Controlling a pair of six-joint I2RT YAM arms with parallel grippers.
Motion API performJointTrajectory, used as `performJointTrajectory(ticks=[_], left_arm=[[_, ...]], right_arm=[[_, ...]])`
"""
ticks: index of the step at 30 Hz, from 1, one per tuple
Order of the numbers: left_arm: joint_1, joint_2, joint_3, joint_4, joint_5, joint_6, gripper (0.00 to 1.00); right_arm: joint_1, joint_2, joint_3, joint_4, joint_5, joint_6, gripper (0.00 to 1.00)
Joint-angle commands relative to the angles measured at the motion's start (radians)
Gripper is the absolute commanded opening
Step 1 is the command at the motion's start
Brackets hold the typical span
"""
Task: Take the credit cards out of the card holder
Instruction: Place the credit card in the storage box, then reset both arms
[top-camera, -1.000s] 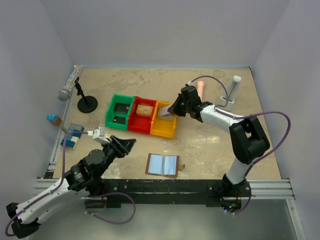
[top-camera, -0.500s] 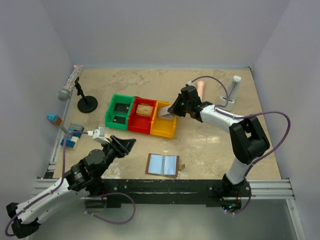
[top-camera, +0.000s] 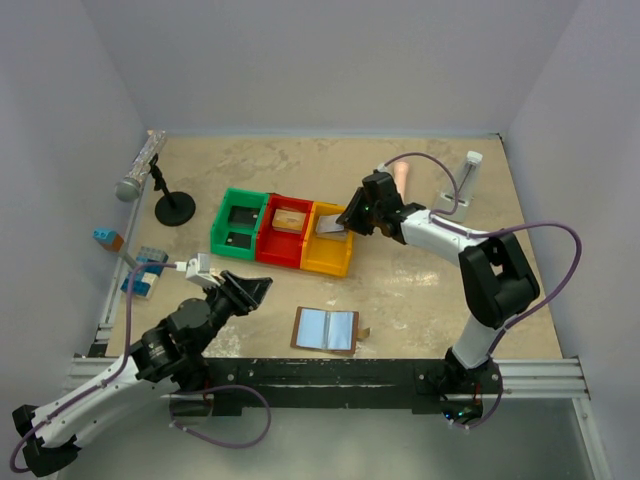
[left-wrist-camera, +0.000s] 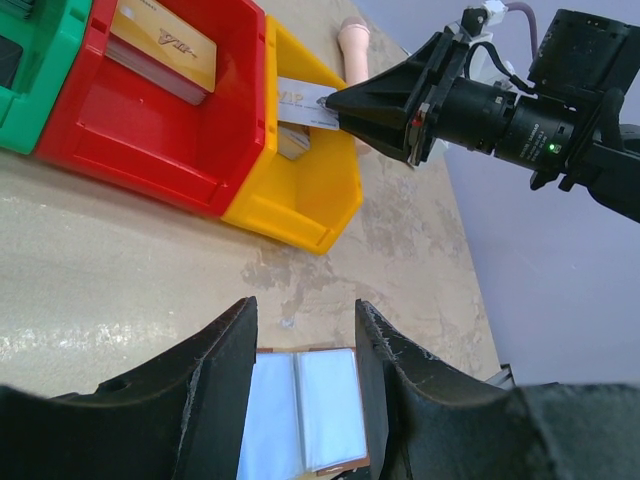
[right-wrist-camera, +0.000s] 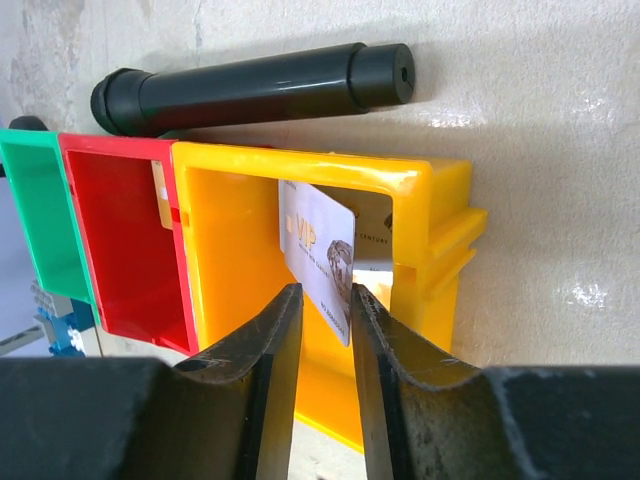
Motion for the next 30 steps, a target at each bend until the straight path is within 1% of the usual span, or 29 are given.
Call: performJointTrajectory(ticks=[1,10,19,25,28,30], left_arm=[[0.001,0.011,0.001,0.022,-0.002,0.016,0.48],[0.001,0.037,0.001,0.046,0.007,0.017,0.49],[0.001,0.042,0.003,0.053,0.012,0.016,0.49],[0.001,0.053,0.009,0.039,0.010,0.036,0.49],[0.001,0.069,0.030,0.010,-0.004,0.062,0.49],[0.001,0.091,0.059,-0.021,-0.011,0.097,0.50]], right_arm=[[-0.008,-0.054,0.003,-0.007,0.036,-0.008,0.32],[-0.014,-0.089,-0.008,-0.019,0.039,-0.020,0.35],[-0.022,-0.156,-0.037,-0.031,0.039,-0.040,0.36],[-0.019,-0.316,-0.082,-0.063,0.073,-0.126,0.36],[-0.017,-0.426,-0.161,-0.074,0.073,-0.172,0.36],[-0.008,-0.507,-0.215,-0.102,0.079,-0.236,0.36]])
